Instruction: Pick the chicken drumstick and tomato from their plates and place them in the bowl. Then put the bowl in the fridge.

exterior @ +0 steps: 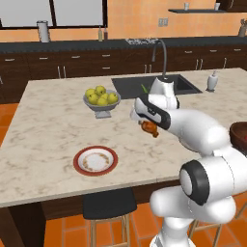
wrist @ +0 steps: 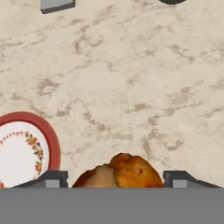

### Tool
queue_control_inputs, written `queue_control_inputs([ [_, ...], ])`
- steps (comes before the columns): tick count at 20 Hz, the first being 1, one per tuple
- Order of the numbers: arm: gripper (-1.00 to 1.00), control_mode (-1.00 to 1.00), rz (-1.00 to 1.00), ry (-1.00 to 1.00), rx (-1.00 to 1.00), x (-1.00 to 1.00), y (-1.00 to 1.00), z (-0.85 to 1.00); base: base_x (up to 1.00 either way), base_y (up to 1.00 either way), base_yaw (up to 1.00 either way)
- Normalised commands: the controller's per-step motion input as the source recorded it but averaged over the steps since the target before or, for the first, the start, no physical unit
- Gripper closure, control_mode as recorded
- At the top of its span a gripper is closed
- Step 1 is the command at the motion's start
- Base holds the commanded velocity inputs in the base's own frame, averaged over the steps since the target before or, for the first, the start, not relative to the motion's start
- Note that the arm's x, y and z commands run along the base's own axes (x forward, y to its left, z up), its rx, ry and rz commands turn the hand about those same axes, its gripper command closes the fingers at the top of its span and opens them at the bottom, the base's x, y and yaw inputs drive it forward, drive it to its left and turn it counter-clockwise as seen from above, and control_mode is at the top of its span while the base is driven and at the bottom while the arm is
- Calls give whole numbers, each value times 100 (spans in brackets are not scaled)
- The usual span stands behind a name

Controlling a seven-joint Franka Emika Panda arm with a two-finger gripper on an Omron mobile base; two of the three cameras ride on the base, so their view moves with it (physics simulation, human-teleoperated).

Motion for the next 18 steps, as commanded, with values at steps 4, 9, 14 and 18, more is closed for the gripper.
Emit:
queue_control_inputs([
  [4, 100, -100, -16, 0, 0, 1, -100, 8, 0, 0, 0],
  [9, 100, -100, -16, 0, 0, 10, -100, 10, 0, 0, 0],
  [14, 100, -100, -17, -4, -3, 1, -100, 3, 0, 0, 0],
  [18, 100, -100, -31, -7, -1, -19, -100, 3, 0, 0, 0],
])
